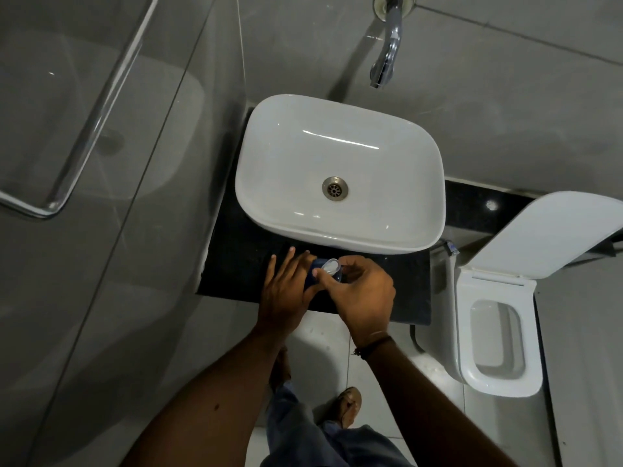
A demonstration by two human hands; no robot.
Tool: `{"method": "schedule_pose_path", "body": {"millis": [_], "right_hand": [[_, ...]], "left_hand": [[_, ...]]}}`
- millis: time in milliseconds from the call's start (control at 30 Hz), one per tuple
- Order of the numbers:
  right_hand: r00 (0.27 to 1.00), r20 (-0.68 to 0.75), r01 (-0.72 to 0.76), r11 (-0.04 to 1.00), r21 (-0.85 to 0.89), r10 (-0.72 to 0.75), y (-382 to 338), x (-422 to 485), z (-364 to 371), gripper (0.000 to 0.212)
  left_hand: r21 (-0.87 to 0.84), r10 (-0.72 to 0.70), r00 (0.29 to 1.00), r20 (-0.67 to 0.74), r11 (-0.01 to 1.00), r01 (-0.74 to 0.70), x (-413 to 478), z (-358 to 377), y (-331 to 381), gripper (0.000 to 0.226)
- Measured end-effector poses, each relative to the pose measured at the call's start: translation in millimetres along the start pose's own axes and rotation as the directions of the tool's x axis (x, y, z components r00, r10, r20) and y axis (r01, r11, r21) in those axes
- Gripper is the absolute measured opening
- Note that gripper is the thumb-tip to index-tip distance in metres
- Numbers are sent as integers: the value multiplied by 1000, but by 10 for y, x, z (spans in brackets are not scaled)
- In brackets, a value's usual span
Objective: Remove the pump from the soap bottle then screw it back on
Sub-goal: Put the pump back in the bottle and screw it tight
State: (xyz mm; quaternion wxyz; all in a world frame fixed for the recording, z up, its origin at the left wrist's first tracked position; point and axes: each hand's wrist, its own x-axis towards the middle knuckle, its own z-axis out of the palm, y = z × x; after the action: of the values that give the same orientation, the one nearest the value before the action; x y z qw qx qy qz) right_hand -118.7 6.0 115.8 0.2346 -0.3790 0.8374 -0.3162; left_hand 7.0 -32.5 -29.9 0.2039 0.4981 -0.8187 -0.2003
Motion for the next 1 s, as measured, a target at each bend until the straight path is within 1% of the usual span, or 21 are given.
{"method": "schedule_pose_path", "body": {"millis": [167,300,467,600,733,800,900,933,1000], "right_hand": [[999,23,30,999,-25,-30,100,43,35,32],[992,64,107,994,-23,-106,130,56,-18,30],[971,139,200,980,-26,-194,147,90,-111,39],[957,153,251,968,-11,-247,156,125,-125,38],[946,160,284,959,11,-282,167,135,-126,39],[945,174,276,961,22,-276,198,144,-128,49],[950,251,176,983,56,-185,363,170,-137,81],[948,284,132,990,55,-142,444,178,-131,86],[937,338,82,996,24,-85,587,186,-86,87]], "left_hand": [[37,-7,1000,24,999,6,8,-11,-4,75],[34,-6,1000,10,999,5,4,-10,-3,66],[29,2,1000,14,1000,-2,-6,-9,-8,61],[13,1,1000,7,1000,-1,-6,-23,2,62],[2,-13,999,36,1000,13,-1,-38,12,62],[-8,-16,999,49,1000,16,0,-49,9,64],[-67,-11,999,47,998,14,-6,-90,23,70],[-95,-19,999,48,995,23,-12,-103,31,70],[-164,-53,996,69,984,63,-25,-123,51,67]]}}
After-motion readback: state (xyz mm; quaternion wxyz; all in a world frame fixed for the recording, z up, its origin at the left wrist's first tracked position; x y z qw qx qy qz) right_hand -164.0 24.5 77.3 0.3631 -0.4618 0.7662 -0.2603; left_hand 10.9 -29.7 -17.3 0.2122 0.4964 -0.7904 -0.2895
